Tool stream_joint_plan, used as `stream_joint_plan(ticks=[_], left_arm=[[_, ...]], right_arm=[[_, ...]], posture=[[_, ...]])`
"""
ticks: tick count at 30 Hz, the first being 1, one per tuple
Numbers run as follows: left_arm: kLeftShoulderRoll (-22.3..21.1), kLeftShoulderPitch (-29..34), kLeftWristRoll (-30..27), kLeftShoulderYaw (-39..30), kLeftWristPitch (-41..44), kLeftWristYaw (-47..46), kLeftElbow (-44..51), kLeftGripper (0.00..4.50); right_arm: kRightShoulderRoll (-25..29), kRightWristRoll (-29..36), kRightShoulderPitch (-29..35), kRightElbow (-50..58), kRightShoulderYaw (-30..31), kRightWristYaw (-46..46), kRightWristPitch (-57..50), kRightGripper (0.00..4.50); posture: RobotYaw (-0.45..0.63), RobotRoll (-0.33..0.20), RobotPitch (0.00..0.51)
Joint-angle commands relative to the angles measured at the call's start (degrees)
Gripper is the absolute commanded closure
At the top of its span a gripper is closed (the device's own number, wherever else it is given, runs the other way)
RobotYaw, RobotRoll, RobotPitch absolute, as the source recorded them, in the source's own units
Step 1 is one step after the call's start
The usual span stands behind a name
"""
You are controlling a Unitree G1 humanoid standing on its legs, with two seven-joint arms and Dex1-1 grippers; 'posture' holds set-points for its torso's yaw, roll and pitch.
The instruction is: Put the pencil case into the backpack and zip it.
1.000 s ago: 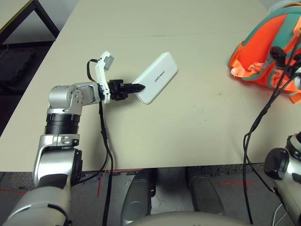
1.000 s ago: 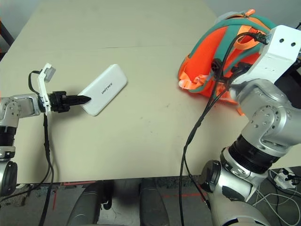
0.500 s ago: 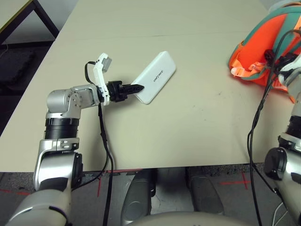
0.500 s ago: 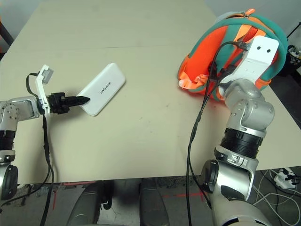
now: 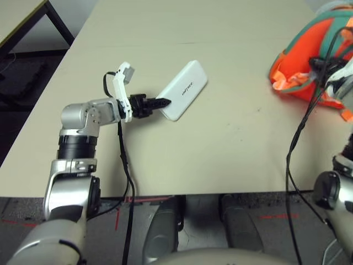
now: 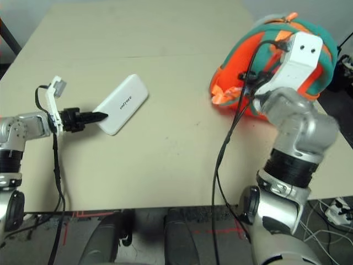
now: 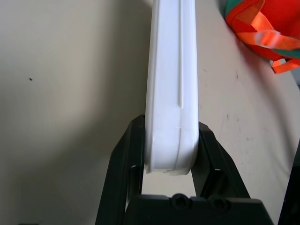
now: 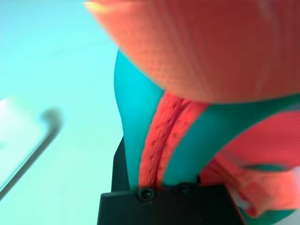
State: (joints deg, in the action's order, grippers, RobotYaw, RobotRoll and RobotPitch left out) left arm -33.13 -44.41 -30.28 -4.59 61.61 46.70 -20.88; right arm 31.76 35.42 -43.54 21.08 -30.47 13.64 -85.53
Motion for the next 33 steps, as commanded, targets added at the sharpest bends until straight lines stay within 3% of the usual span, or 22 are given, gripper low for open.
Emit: stream_joint_plan(ticks=[1,4,6,8,11,15,18,21,26,28,33], left_arm=[[0.2,0.3,3.1,3.9,-0.4,0.6,-4.5,3.09],[0.8,-1.3,4.1,5.2,-1.7,2.1,-7.2,3.09],[1.4,-2.5,5.2,6.0,-2.9,3.0,-9.4,3.09],[1.9,-3.6,6.1,6.8,-4.0,4.0,-11.6,3.09],[2.5,-5.1,7.3,7.9,-5.3,5.6,-14.3,3.09],[2.9,-6.3,8.8,8.7,-6.3,7.5,-16.4,3.09],[2.9,-7.2,9.8,9.4,-6.8,9.0,-17.3,3.09],[0.3,-10.3,10.2,11.6,-6.2,15.0,-15.6,3.09],[-9.9,-20.1,8.5,18.7,-5.0,36.6,-9.8,3.09],[-15.9,-26.6,4.2,24.1,-5.0,44.1,-7.6,3.09],[-24.0,-37.9,-5.3,37.3,-11.4,45.8,-7.0,3.09]], right_arm=[[4.8,22.5,2.5,10.5,-3.3,7.5,-7.0,4.42],[10.0,40.3,2.5,9.4,-7.7,3.7,-7.0,4.42],[21.2,63.4,9.3,7.1,-5.8,-7.5,5.5,4.42],[30.1,75.8,16.2,7.5,-5.4,-11.3,15.8,4.42],[37.1,77.6,25.6,10.8,-10.8,-3.5,22.8,4.42],[40.2,77.6,40.2,15.3,-18.7,3.2,29.6,4.42],[40.3,77.6,53.1,19.3,-23.1,2.8,31.5,4.42],[40.3,77.6,62.4,22.4,-24.0,-2.1,31.0,4.42],[41.5,77.6,66.2,23.2,-23.1,-3.7,31.6,4.42],[42.2,77.6,65.5,22.3,-21.6,-4.0,31.9,4.42],[43.5,75.9,62.4,20.7,-16.9,-4.1,32.1,4.42]], posture=[[-0.06,0.000,0.166],[-0.10,0.000,0.165],[-0.13,0.000,0.165],[-0.15,0.000,0.165],[-0.18,0.000,0.167],[-0.20,0.000,0.171],[-0.21,0.000,0.171],[-0.20,0.000,0.174],[-0.15,0.000,0.177],[-0.14,0.000,0.177],[-0.11,0.000,0.169]])
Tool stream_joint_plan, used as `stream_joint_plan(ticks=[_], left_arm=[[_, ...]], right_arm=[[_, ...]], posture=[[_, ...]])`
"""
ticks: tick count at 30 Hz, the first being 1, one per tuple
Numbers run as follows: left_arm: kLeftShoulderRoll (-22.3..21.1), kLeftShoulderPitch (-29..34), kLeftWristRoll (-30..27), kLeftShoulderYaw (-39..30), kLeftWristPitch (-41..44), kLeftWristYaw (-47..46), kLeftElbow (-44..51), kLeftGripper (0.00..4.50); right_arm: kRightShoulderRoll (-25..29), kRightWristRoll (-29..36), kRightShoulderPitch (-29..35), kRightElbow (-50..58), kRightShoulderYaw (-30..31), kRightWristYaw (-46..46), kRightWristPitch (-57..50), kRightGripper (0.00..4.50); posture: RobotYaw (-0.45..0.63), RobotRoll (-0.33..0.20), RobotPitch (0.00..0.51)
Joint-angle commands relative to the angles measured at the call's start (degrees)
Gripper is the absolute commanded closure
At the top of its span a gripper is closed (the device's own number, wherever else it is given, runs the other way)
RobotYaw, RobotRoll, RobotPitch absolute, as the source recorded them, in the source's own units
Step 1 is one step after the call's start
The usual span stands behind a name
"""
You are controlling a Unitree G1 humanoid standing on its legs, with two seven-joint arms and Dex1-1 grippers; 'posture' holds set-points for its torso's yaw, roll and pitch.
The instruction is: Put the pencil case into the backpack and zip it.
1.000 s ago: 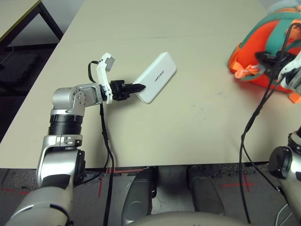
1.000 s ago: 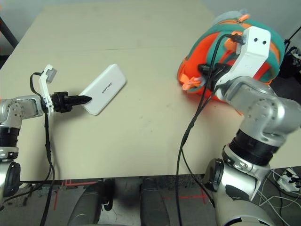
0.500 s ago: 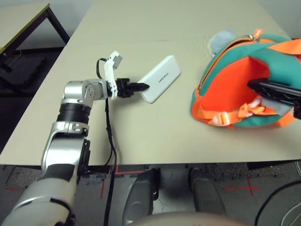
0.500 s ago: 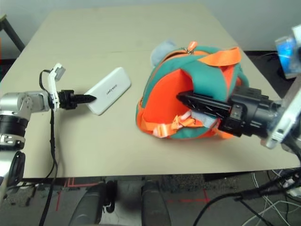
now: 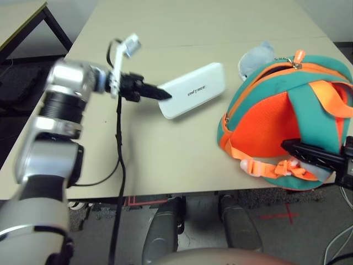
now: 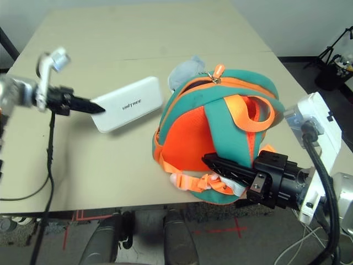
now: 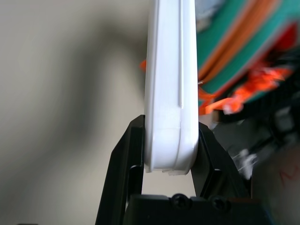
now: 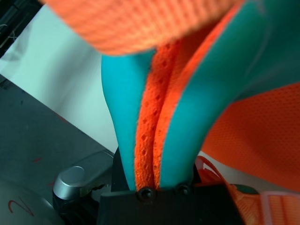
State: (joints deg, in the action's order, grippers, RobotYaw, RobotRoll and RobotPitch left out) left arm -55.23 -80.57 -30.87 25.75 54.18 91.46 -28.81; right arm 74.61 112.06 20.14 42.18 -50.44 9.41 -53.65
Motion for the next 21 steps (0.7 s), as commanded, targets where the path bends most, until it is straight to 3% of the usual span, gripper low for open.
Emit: stream_joint_plan(ticks=[1,4,10,21], left_arm=[[-2.8,-2.7,-6.2,9.0,-5.6,1.0,1.4,3.09],[-5.3,-4.1,-9.0,14.4,-10.6,1.0,3.5,3.10],[-7.5,-7.3,-8.2,22.9,-19.6,1.0,2.9,3.10],[-12.7,-4.4,-7.2,20.4,-25.3,1.0,6.7,3.10]], right_arm=[[0.9,-1.0,-2.1,-0.7,4.0,0.3,0.3,4.42],[1.5,-1.9,-4.9,-1.8,6.6,0.7,0.2,4.42],[1.4,-3.7,-8.4,-2.8,10.1,1.0,-0.3,4.42],[0.7,-9.0,-10.1,-6.1,12.4,4.3,-3.4,4.42]], posture=[[-0.11,0.000,0.169],[-0.10,0.000,0.166],[-0.10,0.000,0.162],[-0.07,0.000,0.158]])
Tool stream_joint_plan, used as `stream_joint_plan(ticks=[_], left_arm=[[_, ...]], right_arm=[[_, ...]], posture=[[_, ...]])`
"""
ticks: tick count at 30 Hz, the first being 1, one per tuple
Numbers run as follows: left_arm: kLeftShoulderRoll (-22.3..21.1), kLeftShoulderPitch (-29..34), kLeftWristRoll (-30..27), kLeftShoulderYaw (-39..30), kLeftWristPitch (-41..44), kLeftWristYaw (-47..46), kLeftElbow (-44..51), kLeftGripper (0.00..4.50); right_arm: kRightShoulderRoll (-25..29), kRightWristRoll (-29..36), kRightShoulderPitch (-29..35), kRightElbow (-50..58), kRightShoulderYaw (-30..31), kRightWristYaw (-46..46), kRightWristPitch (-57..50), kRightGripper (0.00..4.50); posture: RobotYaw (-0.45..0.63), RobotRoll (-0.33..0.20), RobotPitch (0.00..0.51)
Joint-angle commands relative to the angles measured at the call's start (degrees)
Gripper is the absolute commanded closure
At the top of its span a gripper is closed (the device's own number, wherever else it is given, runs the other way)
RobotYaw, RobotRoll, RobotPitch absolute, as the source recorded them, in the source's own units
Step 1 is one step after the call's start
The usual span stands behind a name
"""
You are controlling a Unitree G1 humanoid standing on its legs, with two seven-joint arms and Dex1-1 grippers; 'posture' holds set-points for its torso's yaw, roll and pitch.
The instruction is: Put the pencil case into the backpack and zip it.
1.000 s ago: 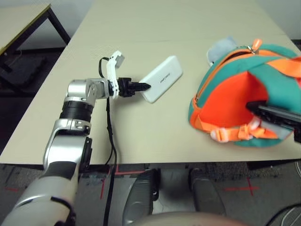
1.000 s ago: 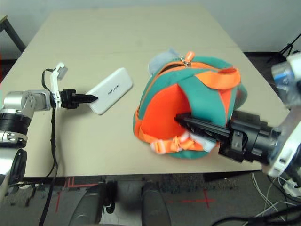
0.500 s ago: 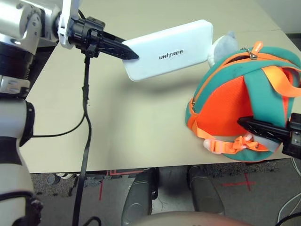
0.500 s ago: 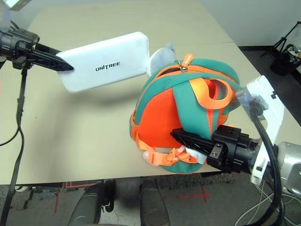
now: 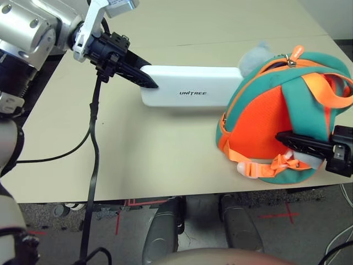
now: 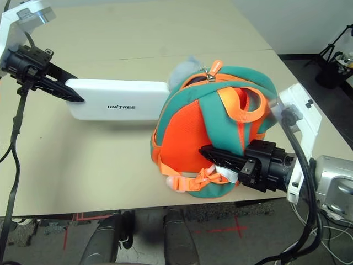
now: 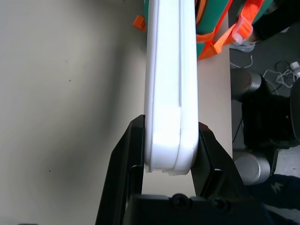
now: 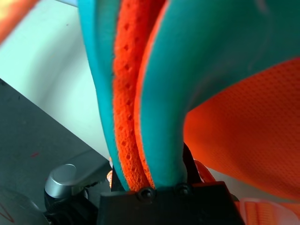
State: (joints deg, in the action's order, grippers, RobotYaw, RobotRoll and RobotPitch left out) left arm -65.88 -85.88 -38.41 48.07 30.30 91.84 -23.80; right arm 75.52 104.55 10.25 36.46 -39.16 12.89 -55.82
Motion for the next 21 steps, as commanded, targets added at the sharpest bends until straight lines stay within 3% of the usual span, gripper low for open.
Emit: stream_joint_plan(ticks=[1,7,13,18,21], left_arm=[[-2.8,1.5,0.6,-2.6,-1.9,0.7,2.2,3.10],[-4.3,5.7,0.8,-9.1,-2.3,0.7,5.0,3.10],[-2.4,7.2,-0.6,-12.3,0.3,0.7,7.9,3.10],[3.6,5.5,-0.3,-12.6,0.9,0.7,4.3,3.10],[9.3,2.9,1.7,-11.7,-0.3,0.7,-2.0,3.10]], right_arm=[[-0.4,-1.9,-0.5,-0.6,1.4,1.1,-1.3,4.42],[-1.0,-4.6,-2.1,-1.8,3.8,3.0,-1.5,4.42],[-2.1,-7.2,-3.5,-2.6,6.6,4.5,-1.4,4.42],[-2.9,-9.1,-5.0,-3.2,8.6,5.2,-1.5,4.42],[-3.2,-9.5,-6.4,-3.2,9.7,5.2,-1.3,4.42]], posture=[[-0.07,0.000,0.159],[-0.05,0.000,0.165],[-0.05,0.000,0.167],[-0.05,0.000,0.165],[-0.06,0.000,0.163]])
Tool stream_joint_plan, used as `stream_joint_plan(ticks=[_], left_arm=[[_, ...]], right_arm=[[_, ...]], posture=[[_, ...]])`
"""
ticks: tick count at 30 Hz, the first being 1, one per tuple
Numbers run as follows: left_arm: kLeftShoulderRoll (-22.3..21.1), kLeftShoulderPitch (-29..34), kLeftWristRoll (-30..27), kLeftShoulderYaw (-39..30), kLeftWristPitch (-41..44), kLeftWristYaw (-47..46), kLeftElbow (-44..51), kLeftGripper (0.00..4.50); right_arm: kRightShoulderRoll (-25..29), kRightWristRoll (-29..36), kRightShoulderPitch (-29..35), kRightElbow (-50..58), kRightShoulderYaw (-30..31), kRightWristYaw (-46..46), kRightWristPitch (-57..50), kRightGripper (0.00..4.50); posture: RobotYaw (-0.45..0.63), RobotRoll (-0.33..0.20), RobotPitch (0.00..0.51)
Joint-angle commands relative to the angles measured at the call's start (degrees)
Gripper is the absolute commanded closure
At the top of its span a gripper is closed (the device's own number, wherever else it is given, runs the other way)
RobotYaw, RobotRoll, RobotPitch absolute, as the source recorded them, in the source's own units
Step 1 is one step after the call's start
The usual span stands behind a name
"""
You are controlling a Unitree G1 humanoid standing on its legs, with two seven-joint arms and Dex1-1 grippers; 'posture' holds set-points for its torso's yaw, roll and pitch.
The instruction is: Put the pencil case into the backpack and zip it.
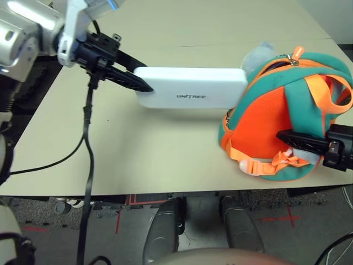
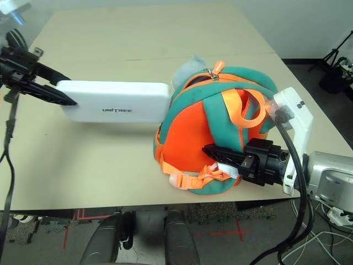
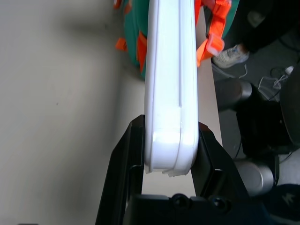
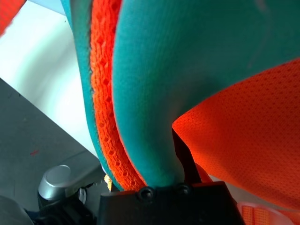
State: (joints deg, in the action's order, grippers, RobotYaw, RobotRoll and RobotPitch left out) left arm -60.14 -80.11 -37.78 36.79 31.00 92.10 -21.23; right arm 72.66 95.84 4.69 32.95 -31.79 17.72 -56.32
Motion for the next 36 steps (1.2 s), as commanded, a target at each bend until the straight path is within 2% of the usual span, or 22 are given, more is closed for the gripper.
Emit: stream_joint_plan(ticks=[1,4,8,11,17,21,23,25,28,31,35,36], left_arm=[[5.7,-3.8,1.7,-0.2,-1.2,0.4,-7.3,3.10],[10.7,-6.6,3.7,1.2,-2.5,0.4,-14.2,3.10],[15.7,-10.1,3.4,5.1,-3.4,0.4,-19.7,3.10],[17.0,-12.5,1.6,10.4,-3.4,0.4,-20.1,3.10],[18.2,-18.7,-2.6,25.4,-5.8,0.4,-18.2,3.10],[23.5,-22.4,-1.8,31.0,-9.4,0.4,-22.6,3.10],[28.3,-23.6,0.3,30.7,-10.9,0.4,-27.5,3.10],[34.2,-24.3,2.8,27.6,-11.6,0.4,-33.6,3.10],[40.5,-25.2,9.4,23.9,-16.3,0.4,-40.7,3.10],[43.4,-25.4,12.8,20.3,-17.3,0.4,-43.2,3.10],[45.5,-24.4,15.1,8.8,-14.3,0.0,-45.0,3.10],[44.7,-23.7,15.7,7.1,-14.1,0.1,-44.2,2.38]], right_arm=[[-0.4,-0.8,-1.4,0.3,2.7,0.2,-0.7,4.42],[-0.6,-0.6,-2.4,0.4,3.2,-0.2,-0.8,4.42],[-0.7,-0.7,-2.7,0.6,3.4,-0.3,-1.1,4.42],[-0.7,-0.6,-3.0,0.7,3.7,-0.5,-1.1,4.42],[-0.9,-0.5,-4.1,1.0,5.1,-0.9,-0.7,4.42],[-1.7,-1.2,-5.5,1.2,7.1,-1.2,-0.1,4.42],[-2.5,-1.9,-6.9,1.2,8.8,-1.6,0.2,4.42],[-3.4,-2.8,-8.4,1.2,10.6,-2.0,0.3,4.42],[-4.6,-3.9,-10.6,0.9,12.6,-2.4,0.3,4.42],[-5.2,-4.5,-11.9,0.6,13.4,-2.6,0.0,4.42],[-5.3,-4.9,-12.6,0.2,13.2,-2.4,-0.4,4.42],[-5.2,-5.1,-12.6,0.0,13.1,-2.2,-0.5,4.42]], posture=[[-0.06,0.000,0.163],[-0.07,0.000,0.162],[-0.08,0.000,0.162],[-0.08,0.000,0.162],[-0.09,0.000,0.167],[-0.11,0.000,0.167],[-0.11,0.000,0.160],[-0.11,0.000,0.157],[-0.12,0.000,0.153],[-0.13,0.000,0.149],[-0.12,0.000,0.148],[-0.11,0.000,0.147]])
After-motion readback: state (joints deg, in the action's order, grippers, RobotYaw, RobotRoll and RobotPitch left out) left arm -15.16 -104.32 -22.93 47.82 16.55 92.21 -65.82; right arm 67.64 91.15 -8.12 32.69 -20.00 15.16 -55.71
